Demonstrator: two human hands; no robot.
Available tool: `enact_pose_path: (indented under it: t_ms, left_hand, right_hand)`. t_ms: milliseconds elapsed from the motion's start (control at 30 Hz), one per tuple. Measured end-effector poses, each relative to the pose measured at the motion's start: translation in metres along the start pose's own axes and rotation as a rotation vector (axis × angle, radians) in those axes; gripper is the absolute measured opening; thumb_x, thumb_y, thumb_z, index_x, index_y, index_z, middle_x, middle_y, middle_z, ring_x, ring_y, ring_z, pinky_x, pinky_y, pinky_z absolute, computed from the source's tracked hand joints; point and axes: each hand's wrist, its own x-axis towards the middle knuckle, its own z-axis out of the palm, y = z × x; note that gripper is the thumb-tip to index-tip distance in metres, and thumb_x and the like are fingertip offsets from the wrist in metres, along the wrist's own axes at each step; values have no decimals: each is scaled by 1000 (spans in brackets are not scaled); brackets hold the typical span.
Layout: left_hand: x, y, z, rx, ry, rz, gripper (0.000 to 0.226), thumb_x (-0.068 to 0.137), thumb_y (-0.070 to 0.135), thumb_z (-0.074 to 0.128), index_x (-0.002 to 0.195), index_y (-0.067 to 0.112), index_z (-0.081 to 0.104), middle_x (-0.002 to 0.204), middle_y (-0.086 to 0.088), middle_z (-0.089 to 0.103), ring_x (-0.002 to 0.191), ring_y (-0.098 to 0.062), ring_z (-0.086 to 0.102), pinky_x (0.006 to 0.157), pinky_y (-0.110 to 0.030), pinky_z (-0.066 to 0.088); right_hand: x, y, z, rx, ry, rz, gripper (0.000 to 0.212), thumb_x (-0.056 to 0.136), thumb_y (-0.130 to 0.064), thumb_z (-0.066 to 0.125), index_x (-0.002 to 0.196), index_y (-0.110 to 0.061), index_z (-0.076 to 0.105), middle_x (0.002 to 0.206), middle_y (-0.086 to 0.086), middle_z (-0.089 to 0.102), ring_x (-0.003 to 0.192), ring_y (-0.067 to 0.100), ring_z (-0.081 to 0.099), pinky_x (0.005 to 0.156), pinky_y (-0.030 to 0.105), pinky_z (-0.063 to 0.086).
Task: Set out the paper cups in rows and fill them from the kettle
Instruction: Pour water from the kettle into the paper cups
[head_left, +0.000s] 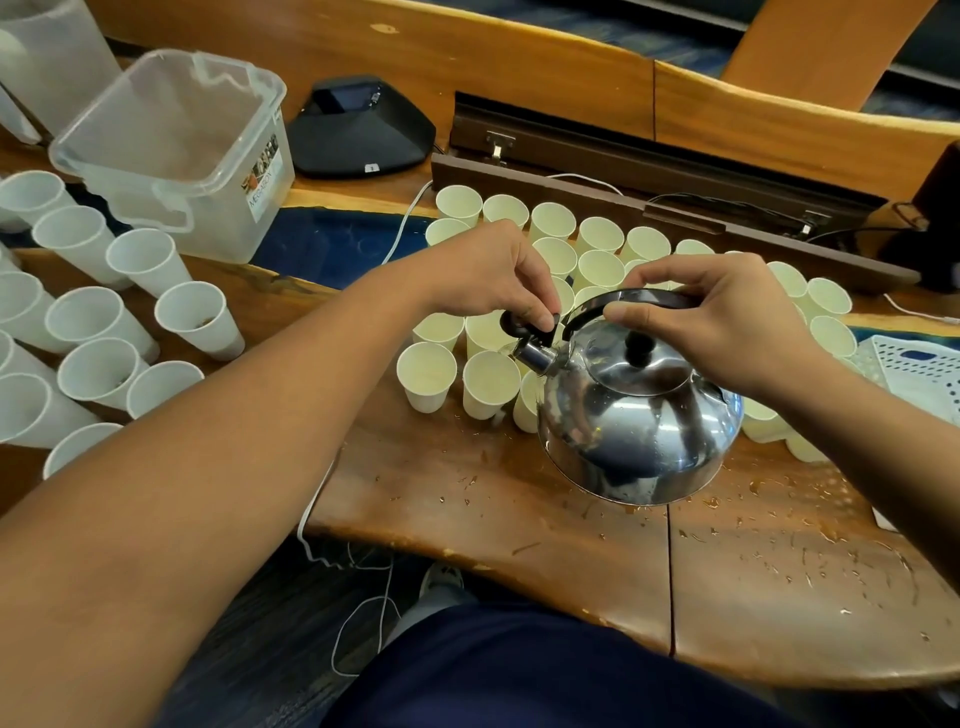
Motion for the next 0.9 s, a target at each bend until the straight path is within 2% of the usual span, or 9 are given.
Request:
enact_pose_path:
  t_ms: [167, 300, 433, 633, 800, 900]
  left_hand:
    - [-1, 2, 0, 5, -4, -4, 16, 82, 16, 79, 98, 18, 80, 84, 14, 73, 81, 4, 66, 64, -3, 46]
    - [0, 1, 0, 9, -9, -6, 16, 82, 17, 79, 98, 20, 80, 81, 18, 72, 79, 5, 66, 63, -3, 46]
    - [1, 1, 0, 13, -16, -6, 16, 82, 16, 80, 98, 19, 80, 78, 19, 72, 77, 6, 66, 63, -4, 46]
    - [3, 1, -2, 13, -3, -3, 15, 81, 18, 80, 95, 22, 80, 74, 22, 71, 76, 7, 65, 60, -3, 44]
    - [6, 12, -11, 17, 5, 43, 15, 81, 18, 80, 95, 21, 80, 83, 15, 74, 79, 5, 66, 64, -6, 47]
    - [12, 21, -17, 24, 19, 89, 13, 80, 19, 81, 93, 24, 80, 81, 16, 73, 78, 4, 65, 64, -7, 46]
  right_hand:
    - [-1, 1, 0, 6, 5, -19, 14, 77, -36, 80, 87, -33, 71, 83, -9, 73, 73, 10, 68, 67, 26, 51]
    - [-2, 3, 1, 28, 2, -8, 15, 78, -34, 80, 89, -29, 73, 84, -4, 74, 76, 15, 71, 71, 34, 55]
    - [-4, 4, 1, 46, -2, 4, 15, 79, -33, 79, 91, -24, 75, 84, -3, 74, 76, 15, 69, 70, 31, 53]
    - [-6, 8, 3, 91, 31, 23, 16, 80, -30, 80, 91, -19, 76, 85, 1, 74, 80, 23, 67, 75, 42, 55]
    - [-10, 2, -6, 145, 77, 22, 13, 78, -30, 79, 89, -26, 74, 86, -6, 73, 79, 15, 67, 74, 33, 54]
    - [-6, -1, -18, 139, 115, 28, 29, 73, -39, 77, 96, -21, 76, 90, -4, 74, 81, 13, 69, 73, 29, 55]
